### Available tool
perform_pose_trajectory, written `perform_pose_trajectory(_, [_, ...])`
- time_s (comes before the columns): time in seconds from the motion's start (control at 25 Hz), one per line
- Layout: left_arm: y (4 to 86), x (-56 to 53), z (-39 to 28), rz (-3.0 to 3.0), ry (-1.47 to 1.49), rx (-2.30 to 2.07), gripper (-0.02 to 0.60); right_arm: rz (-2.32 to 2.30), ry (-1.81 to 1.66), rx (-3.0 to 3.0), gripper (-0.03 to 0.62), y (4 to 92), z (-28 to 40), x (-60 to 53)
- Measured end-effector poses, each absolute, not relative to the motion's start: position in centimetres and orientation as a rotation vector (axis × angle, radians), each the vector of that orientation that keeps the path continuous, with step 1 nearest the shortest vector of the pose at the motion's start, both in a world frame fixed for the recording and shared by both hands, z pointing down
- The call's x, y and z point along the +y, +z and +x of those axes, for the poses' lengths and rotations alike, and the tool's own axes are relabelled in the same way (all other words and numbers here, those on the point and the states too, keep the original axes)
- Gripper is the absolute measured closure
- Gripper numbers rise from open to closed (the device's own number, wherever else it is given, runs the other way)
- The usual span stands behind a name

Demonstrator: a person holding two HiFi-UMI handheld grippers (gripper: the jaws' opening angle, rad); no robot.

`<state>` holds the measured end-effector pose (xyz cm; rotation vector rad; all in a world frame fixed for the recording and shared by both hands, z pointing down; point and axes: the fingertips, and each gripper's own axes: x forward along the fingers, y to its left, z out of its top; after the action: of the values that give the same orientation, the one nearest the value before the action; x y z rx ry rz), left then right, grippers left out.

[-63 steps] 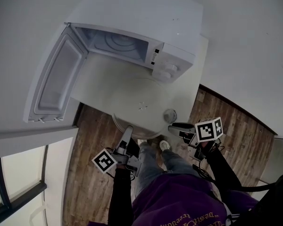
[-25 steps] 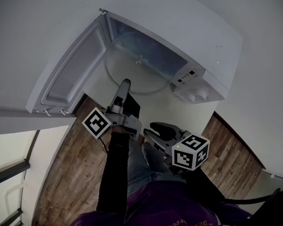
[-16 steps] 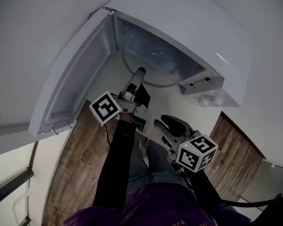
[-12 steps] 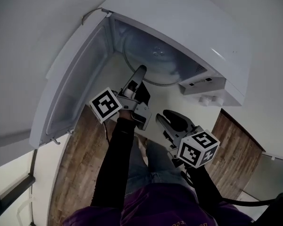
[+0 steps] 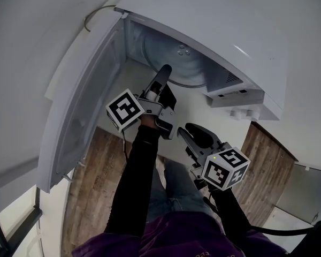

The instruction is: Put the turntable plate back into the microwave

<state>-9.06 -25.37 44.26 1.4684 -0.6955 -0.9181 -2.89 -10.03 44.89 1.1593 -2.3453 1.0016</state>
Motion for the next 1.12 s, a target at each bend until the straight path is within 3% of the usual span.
perform_pose_trajectory(0.76, [46.2,-29.0,-8.4,1.432,-0.839,-0.744,0.517,1.213,0.968,-2.331,0.459,45.5,-3.2,-12.5])
perform_pose_trajectory(1.12, [47.7,-29.5,-8.3,1.417,-0.646,-0.868,0.545,1.219,0.951,-2.339,0.459,45.5,-3.4,-13.4])
